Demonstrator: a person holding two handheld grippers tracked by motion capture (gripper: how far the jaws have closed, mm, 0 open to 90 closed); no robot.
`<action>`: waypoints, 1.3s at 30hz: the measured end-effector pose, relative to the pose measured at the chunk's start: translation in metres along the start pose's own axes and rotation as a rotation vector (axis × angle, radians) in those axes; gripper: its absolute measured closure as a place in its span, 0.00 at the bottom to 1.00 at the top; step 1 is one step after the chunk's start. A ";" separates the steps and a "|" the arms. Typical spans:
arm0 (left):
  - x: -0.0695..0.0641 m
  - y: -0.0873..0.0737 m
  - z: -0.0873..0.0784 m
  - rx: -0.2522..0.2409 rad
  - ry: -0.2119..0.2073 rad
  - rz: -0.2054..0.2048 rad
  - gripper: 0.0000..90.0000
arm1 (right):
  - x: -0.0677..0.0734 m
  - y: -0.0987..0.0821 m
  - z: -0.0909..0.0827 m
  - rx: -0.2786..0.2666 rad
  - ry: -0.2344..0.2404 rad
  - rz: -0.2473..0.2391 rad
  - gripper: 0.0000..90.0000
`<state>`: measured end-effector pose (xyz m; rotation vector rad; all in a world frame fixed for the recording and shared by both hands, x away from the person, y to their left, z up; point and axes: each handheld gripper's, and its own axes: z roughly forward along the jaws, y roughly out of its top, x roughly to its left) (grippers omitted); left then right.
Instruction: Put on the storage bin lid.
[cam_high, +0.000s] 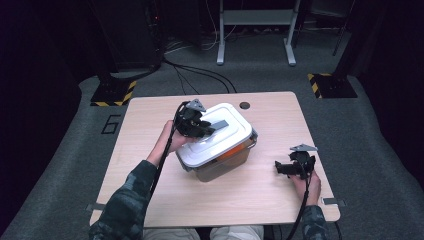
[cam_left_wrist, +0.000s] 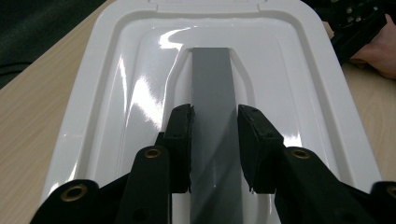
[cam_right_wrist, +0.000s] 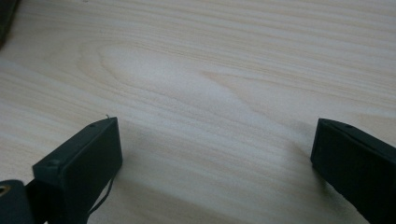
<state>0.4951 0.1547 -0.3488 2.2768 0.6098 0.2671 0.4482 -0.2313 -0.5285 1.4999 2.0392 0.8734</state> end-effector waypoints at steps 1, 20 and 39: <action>0.000 0.000 0.001 0.006 -0.001 0.006 0.74 | 0.000 0.000 0.000 0.000 -0.001 0.000 0.02; -0.007 -0.005 0.033 0.072 -0.025 0.001 0.74 | 0.000 0.000 0.000 0.000 0.000 -0.001 0.01; -0.002 -0.015 0.022 0.002 -0.006 -0.082 0.24 | 0.000 0.000 0.000 0.000 -0.001 -0.001 0.02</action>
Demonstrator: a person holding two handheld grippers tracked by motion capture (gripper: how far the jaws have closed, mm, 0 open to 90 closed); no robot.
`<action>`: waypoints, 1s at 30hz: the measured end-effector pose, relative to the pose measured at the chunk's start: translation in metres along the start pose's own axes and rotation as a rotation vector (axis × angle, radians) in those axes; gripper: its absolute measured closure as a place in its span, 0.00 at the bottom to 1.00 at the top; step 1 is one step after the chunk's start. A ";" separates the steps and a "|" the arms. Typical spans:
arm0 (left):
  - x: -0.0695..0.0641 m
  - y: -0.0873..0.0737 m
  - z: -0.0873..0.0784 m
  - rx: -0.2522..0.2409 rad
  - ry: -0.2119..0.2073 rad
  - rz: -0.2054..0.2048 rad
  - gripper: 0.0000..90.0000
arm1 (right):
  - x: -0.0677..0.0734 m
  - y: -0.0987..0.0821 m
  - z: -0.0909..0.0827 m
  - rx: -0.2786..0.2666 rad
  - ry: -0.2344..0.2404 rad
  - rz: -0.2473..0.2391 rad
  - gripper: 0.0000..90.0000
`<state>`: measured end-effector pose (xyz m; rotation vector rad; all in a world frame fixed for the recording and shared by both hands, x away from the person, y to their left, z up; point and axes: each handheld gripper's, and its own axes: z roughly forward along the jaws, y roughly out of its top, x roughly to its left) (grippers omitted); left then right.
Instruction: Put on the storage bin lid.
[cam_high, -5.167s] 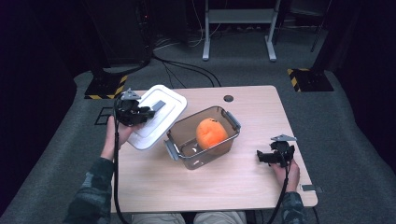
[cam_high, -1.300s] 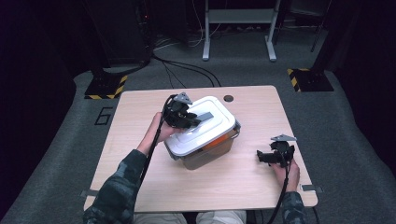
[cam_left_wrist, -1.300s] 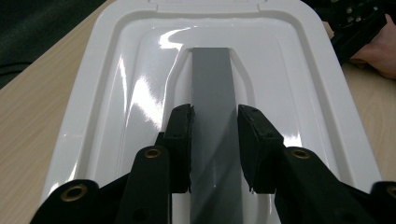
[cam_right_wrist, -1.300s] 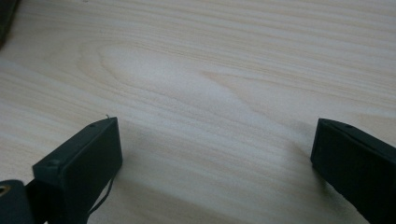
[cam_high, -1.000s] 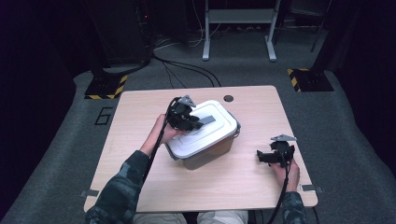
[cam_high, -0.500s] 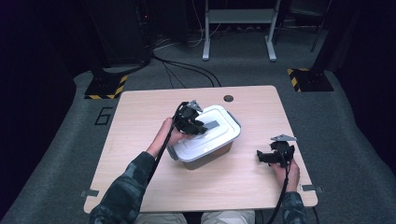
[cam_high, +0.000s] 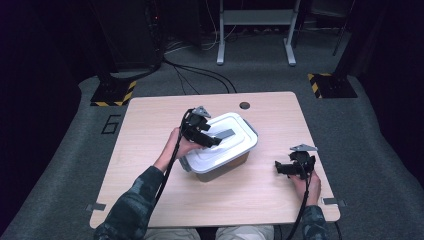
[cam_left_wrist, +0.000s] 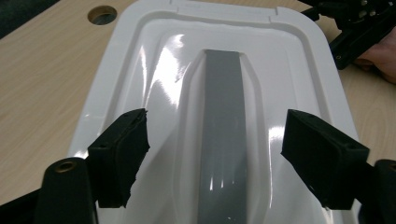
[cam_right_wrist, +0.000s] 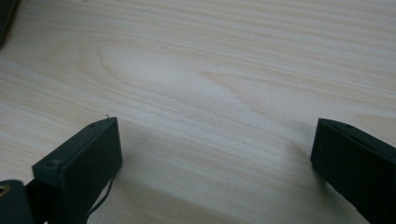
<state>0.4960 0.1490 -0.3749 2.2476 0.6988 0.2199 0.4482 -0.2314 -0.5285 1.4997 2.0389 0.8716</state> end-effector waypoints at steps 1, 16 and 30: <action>0.001 -0.001 -0.004 -0.009 0.007 -0.003 0.22 | 0.000 0.000 0.000 0.000 0.000 0.000 0.02; 0.020 -0.037 -0.056 -0.085 0.113 -0.068 0.16 | 0.000 0.000 0.000 0.000 -0.001 0.001 0.02; 0.042 -0.094 -0.099 -0.119 0.269 -0.137 0.14 | 0.000 0.000 0.000 -0.001 -0.001 0.002 0.02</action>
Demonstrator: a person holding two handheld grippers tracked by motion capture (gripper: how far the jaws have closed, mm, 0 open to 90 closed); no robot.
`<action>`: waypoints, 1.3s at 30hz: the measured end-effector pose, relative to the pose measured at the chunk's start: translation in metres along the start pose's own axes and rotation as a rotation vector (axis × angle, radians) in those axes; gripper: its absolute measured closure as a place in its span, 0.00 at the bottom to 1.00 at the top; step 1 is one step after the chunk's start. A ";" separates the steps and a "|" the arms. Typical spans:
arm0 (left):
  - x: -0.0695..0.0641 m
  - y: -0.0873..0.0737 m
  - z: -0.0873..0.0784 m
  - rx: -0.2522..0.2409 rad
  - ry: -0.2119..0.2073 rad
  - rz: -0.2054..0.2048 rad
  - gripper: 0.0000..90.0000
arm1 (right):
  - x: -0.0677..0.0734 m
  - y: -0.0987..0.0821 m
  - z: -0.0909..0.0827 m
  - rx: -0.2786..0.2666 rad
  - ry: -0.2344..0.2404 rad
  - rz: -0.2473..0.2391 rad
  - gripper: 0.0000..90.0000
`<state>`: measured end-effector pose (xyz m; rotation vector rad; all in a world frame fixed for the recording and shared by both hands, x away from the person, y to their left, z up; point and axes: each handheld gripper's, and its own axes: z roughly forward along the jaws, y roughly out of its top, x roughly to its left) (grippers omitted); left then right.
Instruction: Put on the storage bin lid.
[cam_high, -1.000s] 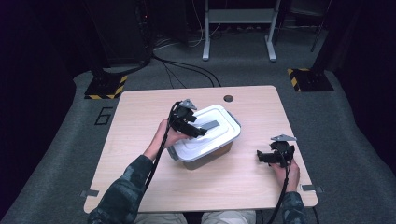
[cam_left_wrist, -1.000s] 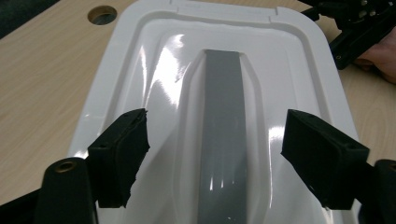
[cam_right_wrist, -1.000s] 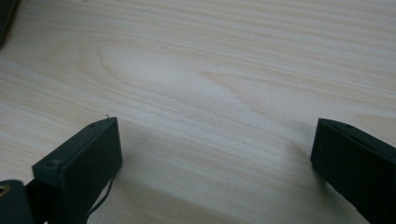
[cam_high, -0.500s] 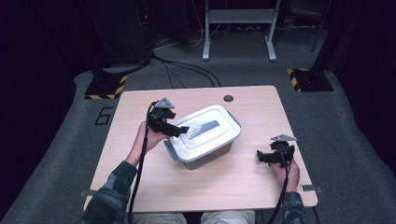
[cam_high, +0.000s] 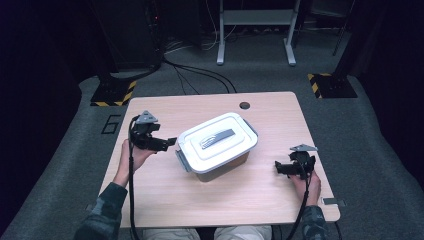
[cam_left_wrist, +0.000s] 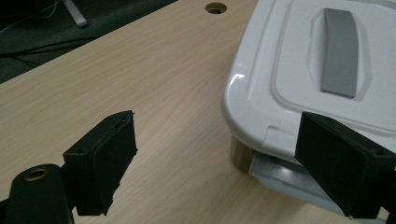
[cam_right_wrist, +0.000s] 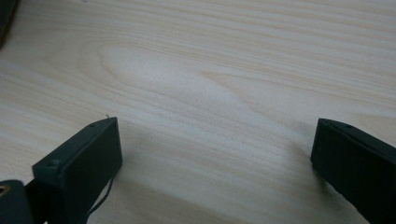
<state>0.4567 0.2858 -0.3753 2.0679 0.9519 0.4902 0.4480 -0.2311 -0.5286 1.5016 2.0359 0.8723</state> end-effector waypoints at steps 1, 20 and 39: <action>0.002 -0.003 -0.001 -0.003 0.014 -0.006 0.14 | 0.000 0.000 0.000 0.001 0.000 0.000 0.02; 0.051 -0.103 -0.004 0.052 0.147 -0.228 0.12 | 0.000 0.000 0.000 0.001 -0.001 0.001 0.01; 0.061 -0.182 0.016 0.070 0.249 -0.338 0.09 | 0.000 0.000 0.000 0.001 -0.002 0.002 0.01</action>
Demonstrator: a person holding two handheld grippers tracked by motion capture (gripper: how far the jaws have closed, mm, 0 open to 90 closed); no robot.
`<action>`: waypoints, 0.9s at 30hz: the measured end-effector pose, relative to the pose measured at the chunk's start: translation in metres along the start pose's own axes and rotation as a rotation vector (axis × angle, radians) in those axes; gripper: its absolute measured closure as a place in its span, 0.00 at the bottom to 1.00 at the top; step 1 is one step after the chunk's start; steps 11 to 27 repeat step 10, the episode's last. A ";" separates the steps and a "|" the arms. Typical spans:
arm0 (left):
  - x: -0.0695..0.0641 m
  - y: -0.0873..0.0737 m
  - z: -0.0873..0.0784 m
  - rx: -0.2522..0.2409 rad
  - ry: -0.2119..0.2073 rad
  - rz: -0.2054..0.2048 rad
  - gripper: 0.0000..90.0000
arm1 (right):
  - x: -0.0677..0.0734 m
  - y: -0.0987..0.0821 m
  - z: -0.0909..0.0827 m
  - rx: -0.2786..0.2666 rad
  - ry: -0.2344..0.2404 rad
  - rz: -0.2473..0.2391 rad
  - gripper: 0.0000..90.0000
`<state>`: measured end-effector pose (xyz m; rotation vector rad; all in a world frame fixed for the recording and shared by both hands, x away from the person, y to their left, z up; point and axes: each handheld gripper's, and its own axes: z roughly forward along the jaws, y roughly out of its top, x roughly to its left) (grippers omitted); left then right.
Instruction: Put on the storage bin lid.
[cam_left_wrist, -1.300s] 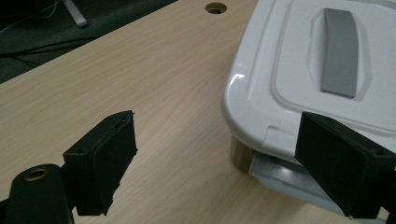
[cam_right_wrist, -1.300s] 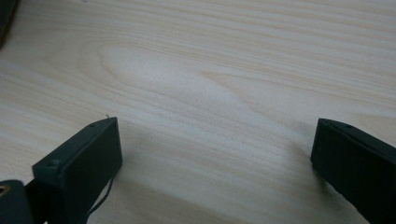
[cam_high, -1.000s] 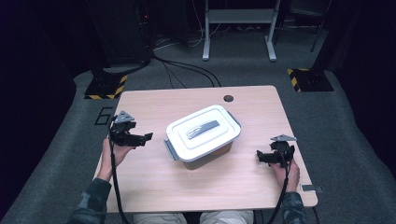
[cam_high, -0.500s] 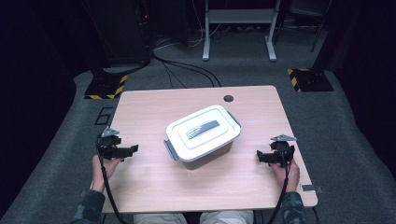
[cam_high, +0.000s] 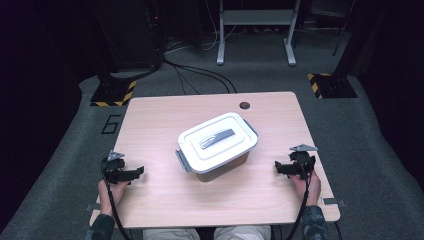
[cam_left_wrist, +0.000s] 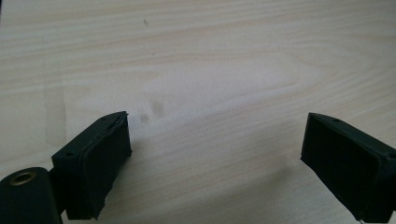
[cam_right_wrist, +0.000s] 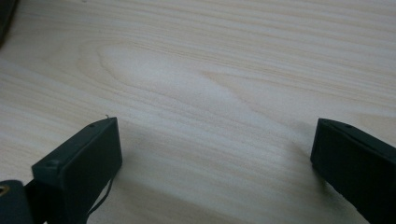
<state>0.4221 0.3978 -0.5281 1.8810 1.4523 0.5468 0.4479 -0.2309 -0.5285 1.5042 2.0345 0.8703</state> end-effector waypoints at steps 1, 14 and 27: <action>-0.001 -0.002 0.000 -0.014 0.012 0.006 0.09 | 0.000 0.000 0.000 0.000 0.000 0.000 0.01; -0.008 -0.004 0.002 -0.005 0.054 0.053 0.10 | 0.001 -0.001 0.000 -0.002 -0.010 0.008 0.01; -0.008 -0.004 0.002 -0.005 0.054 0.053 0.10 | 0.001 -0.001 0.000 -0.002 -0.010 0.008 0.01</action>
